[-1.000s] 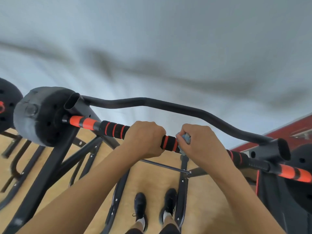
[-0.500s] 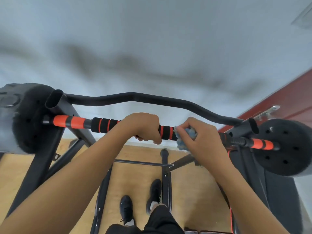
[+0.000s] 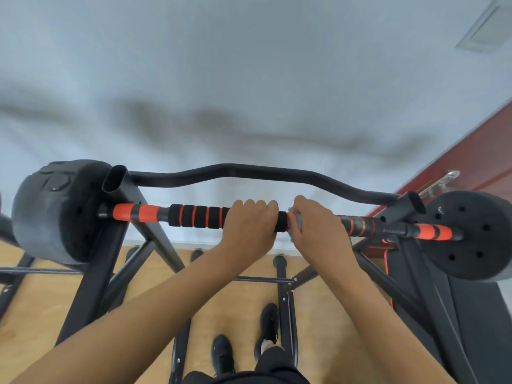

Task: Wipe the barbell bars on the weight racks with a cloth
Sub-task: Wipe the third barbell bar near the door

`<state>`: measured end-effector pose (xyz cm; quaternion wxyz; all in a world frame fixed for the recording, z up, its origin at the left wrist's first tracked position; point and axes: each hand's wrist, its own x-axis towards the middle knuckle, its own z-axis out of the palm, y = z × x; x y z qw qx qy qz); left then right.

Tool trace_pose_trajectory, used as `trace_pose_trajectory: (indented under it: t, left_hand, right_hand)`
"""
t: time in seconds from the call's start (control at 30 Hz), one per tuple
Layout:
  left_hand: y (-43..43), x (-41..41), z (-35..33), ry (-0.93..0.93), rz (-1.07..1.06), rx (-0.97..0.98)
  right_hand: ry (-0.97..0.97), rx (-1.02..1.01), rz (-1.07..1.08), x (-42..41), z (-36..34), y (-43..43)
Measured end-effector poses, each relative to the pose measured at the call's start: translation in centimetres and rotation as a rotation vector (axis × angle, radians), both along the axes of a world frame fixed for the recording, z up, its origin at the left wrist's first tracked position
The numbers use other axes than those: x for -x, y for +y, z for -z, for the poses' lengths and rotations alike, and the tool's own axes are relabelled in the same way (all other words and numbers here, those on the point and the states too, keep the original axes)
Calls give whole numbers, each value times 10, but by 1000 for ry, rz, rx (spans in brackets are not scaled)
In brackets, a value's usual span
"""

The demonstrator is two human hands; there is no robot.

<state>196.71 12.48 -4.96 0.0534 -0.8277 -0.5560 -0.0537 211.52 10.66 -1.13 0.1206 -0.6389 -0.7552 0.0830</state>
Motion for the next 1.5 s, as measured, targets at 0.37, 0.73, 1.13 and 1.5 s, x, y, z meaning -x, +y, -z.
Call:
trace_pose_trajectory:
  t: [0.37, 0.73, 1.13, 1.5]
  left_hand:
    - [39, 2, -23, -12, -49, 498]
    - [76, 8, -28, -239, -70, 1235]
    - [75, 10, -29, -253, 30, 1182]
    - [14, 5, 1, 38, 90, 46]
  right_hand:
    - [120, -45, 49, -1, 10, -20]
    - [143, 41, 82, -7, -12, 22]
    - [236, 6, 53, -16, 8, -23]
    - [122, 75, 84, -6, -8, 13]
